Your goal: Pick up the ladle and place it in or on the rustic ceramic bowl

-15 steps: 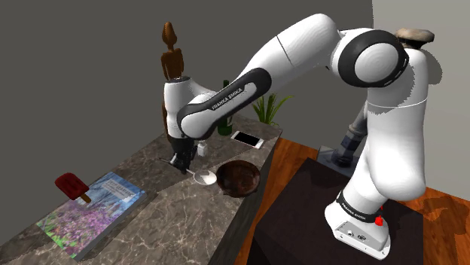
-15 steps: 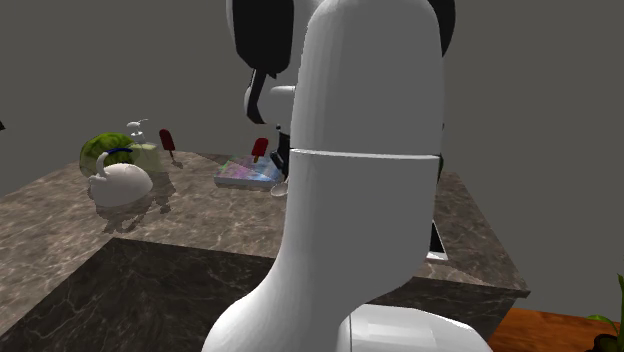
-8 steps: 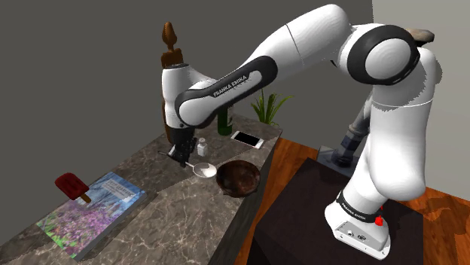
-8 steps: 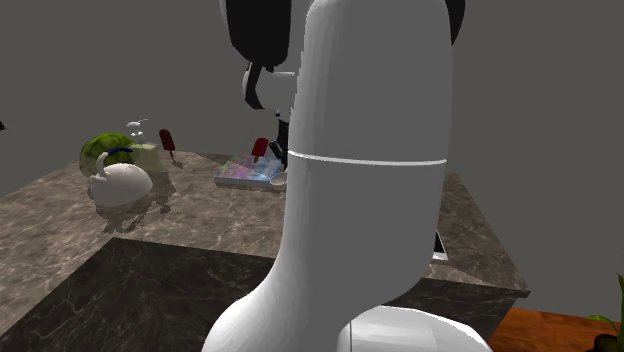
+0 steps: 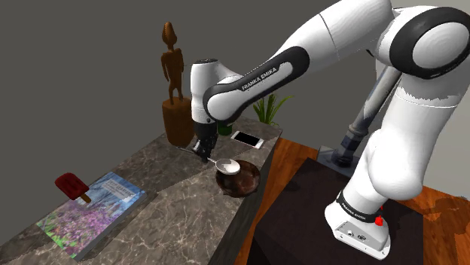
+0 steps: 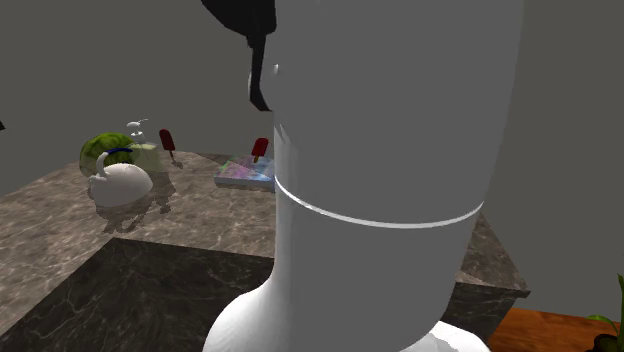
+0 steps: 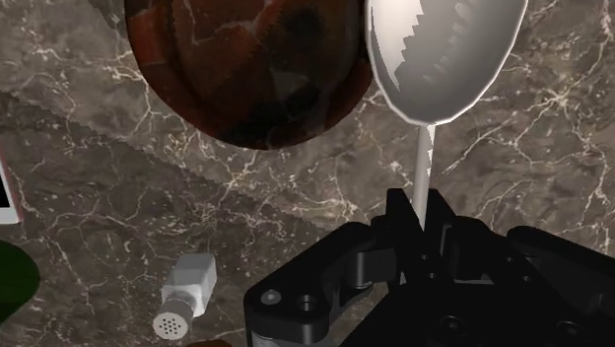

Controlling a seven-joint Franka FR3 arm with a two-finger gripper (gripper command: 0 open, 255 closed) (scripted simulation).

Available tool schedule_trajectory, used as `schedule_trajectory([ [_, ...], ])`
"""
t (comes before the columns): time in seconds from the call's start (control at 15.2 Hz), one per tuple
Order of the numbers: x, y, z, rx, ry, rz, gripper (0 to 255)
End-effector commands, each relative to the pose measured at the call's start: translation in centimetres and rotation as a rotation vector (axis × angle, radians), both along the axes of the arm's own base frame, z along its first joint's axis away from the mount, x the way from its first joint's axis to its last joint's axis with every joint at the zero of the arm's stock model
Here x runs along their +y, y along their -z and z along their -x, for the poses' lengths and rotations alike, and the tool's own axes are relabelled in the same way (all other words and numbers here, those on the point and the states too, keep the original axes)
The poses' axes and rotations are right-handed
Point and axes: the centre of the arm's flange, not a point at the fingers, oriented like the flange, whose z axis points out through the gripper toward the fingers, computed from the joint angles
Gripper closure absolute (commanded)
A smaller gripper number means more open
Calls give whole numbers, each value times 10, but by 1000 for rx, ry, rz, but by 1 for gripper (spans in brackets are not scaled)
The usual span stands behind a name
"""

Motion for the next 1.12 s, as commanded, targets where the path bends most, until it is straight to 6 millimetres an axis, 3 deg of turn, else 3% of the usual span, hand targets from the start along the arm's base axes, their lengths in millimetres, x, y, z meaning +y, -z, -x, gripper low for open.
schedule_trajectory([
  [0.0, -18, -1, 17, 0, 0, 0, 255],
  [0.46, -91, -8, 81, 0, 0, 0, 255],
  [1.06, -91, 40, 81, 0, 0, 0, 255],
])
